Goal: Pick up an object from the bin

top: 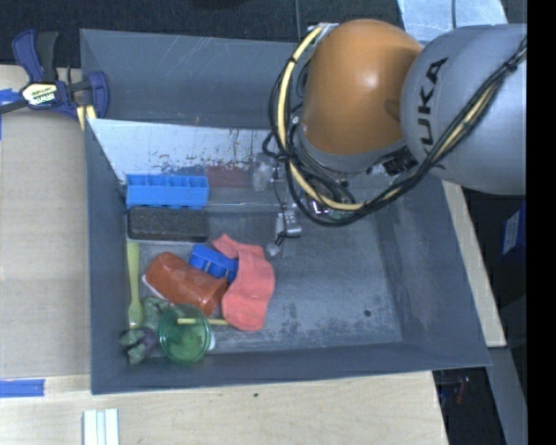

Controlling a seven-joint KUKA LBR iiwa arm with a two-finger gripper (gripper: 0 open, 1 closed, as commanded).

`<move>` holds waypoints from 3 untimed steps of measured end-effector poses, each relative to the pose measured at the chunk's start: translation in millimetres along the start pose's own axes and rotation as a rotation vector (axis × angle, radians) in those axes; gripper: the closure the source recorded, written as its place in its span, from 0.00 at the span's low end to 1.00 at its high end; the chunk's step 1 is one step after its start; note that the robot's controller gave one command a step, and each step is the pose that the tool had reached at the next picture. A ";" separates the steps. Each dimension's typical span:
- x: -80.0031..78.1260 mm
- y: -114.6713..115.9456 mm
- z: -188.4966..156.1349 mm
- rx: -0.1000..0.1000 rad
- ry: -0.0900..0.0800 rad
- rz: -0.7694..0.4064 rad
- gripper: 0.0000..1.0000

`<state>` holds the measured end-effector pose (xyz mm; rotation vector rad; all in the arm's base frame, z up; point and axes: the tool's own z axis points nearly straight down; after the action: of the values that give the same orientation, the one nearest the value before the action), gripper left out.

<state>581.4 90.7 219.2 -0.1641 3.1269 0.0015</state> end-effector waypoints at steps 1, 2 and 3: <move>9.7 25.5 5.6 0.001 -0.004 -0.037 0.00; 9.9 42.2 64.1 -0.001 -0.011 0.000 0.00; 70.1 54.3 53.6 0.000 -0.007 0.008 0.00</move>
Offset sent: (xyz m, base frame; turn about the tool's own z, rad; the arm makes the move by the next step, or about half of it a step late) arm -0.0188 0.0544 -0.1149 0.0653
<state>506.5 137.4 164.9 -0.1513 3.1205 0.0015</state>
